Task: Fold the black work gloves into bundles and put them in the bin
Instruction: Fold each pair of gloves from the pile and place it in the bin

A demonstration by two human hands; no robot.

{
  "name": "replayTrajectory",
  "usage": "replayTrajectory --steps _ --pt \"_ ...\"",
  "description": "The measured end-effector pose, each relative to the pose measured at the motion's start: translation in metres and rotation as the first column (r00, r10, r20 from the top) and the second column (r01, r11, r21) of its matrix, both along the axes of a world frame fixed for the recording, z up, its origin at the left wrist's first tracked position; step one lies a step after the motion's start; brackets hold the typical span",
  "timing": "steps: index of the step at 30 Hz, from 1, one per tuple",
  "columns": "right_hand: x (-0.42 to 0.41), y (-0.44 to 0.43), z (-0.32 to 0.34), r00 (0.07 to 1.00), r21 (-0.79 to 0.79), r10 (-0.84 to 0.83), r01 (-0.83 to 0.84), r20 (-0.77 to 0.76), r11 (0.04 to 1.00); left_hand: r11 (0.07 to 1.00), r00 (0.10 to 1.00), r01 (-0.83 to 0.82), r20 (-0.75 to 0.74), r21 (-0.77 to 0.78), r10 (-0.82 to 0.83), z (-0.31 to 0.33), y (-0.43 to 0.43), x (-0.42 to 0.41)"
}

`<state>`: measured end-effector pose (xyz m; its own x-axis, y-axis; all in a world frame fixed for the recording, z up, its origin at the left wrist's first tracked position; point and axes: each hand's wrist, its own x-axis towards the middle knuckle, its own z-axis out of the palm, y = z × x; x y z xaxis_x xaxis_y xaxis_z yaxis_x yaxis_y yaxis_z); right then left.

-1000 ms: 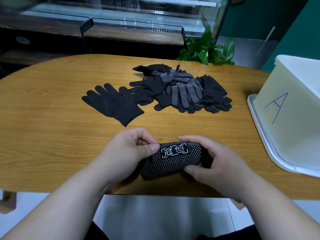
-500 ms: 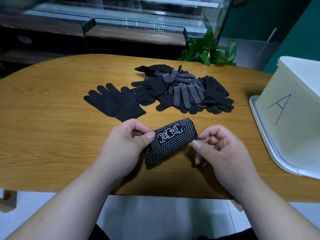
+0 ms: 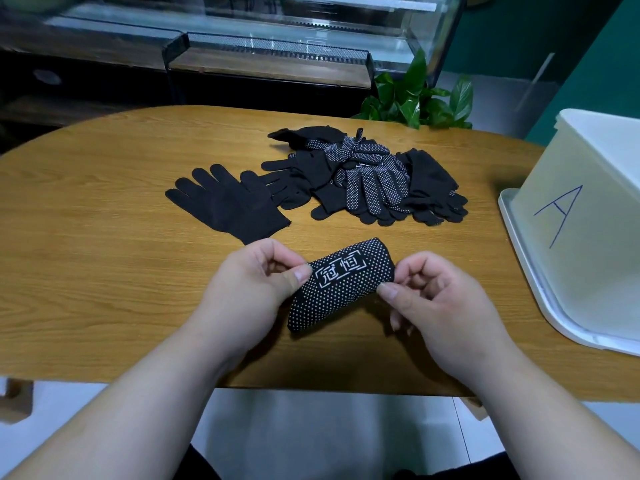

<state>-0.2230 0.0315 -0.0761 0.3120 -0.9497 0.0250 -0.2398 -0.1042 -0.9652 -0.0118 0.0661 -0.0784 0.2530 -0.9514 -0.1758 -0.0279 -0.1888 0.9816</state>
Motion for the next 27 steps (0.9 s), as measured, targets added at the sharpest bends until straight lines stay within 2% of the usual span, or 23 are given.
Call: replayTrajectory --steps 4,7,13,15,17,19,20,22,24,27 --pt "-0.014 -0.010 0.003 0.953 -0.096 0.107 -0.139 -0.284 0.986 1.000 0.998 -0.004 0.058 -0.006 0.005 -0.002 -0.004 0.011" --pt "-0.027 -0.017 0.002 0.889 -0.105 0.156 -0.221 -0.431 0.970 1.000 0.993 0.028 0.114 0.001 -0.028 -0.002 -0.007 0.013" --pt "-0.028 -0.019 0.000 0.856 -0.161 0.163 -0.272 -0.491 0.949 0.998 0.986 0.065 0.155 0.002 -0.064 -0.001 -0.007 0.009" --pt "-0.027 -0.019 -0.003 0.917 -0.105 0.163 -0.215 -0.365 0.971 0.998 0.979 0.064 0.192 -0.007 -0.061 0.000 -0.004 0.007" --pt "-0.028 -0.020 -0.003 0.987 0.009 0.129 -0.128 -0.093 0.992 0.997 0.968 0.068 0.245 -0.027 -0.060 0.002 -0.002 0.006" --pt "-0.025 -0.019 0.000 0.990 0.144 0.086 -0.102 0.111 0.984 0.995 0.950 0.097 0.301 -0.035 -0.083 0.006 0.000 0.003" --pt "-0.021 -0.017 0.002 0.985 0.205 0.071 -0.103 0.158 0.973 0.992 0.942 0.119 0.320 -0.035 -0.101 0.008 0.000 0.001" --pt "-0.012 -0.010 0.007 0.987 0.279 0.074 -0.112 0.145 0.954 0.987 0.936 0.155 0.325 -0.039 -0.134 0.011 0.001 -0.003" --pt "-0.008 -0.006 0.009 0.990 0.286 0.090 -0.118 0.110 0.951 0.982 0.931 0.184 0.329 -0.046 -0.159 0.015 0.000 -0.006" --pt "-0.014 -0.005 0.015 0.985 0.285 0.028 -0.077 0.172 0.955 0.975 0.928 0.221 0.315 -0.035 -0.199 0.021 0.001 -0.009"
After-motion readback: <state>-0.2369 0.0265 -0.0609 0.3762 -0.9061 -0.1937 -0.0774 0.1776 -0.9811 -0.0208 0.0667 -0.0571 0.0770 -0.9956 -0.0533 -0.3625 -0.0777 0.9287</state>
